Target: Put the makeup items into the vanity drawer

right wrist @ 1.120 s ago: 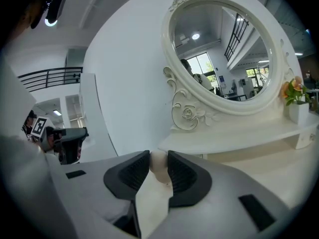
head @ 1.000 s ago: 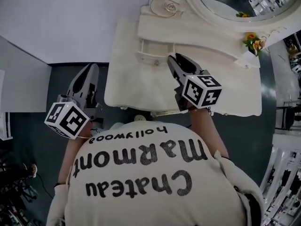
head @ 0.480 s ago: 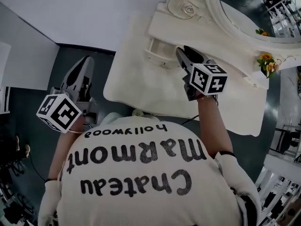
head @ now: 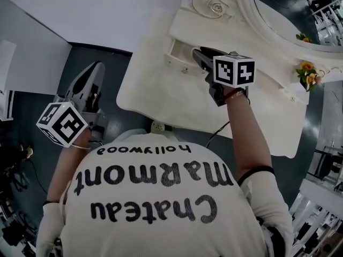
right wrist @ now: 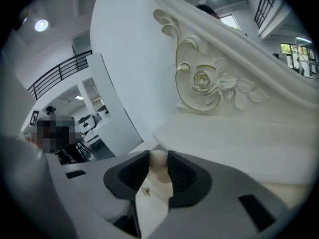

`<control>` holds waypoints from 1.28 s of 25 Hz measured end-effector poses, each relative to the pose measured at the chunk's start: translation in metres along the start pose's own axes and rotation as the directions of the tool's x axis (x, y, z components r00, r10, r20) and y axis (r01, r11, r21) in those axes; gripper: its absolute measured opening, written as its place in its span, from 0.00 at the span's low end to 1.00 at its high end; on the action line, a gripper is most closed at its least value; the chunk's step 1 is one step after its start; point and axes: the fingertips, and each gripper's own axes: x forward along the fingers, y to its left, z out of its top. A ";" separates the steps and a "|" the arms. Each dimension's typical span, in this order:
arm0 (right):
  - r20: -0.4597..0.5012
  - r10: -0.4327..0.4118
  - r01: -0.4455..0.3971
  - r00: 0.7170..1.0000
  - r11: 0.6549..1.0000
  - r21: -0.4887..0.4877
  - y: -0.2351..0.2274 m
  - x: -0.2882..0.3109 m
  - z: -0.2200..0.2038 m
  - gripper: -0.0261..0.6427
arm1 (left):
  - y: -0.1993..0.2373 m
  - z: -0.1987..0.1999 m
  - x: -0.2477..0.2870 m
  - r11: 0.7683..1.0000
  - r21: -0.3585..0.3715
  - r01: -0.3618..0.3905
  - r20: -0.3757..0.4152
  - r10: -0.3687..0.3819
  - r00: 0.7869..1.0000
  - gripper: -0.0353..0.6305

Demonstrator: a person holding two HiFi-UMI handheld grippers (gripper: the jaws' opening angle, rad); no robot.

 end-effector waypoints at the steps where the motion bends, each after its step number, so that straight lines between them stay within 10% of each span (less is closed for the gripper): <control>1: -0.028 -0.009 0.008 1.000 1.000 -0.009 0.000 0.003 -0.003 0.24 | 0.001 0.000 -0.001 1.000 -0.006 -0.002 -0.002 0.002 1.000 0.06; 32: -0.382 -0.191 0.183 0.904 0.981 -0.057 -0.008 0.046 -0.036 0.25 | 0.061 0.024 -0.039 0.999 0.018 -0.037 0.154 0.034 0.988 0.06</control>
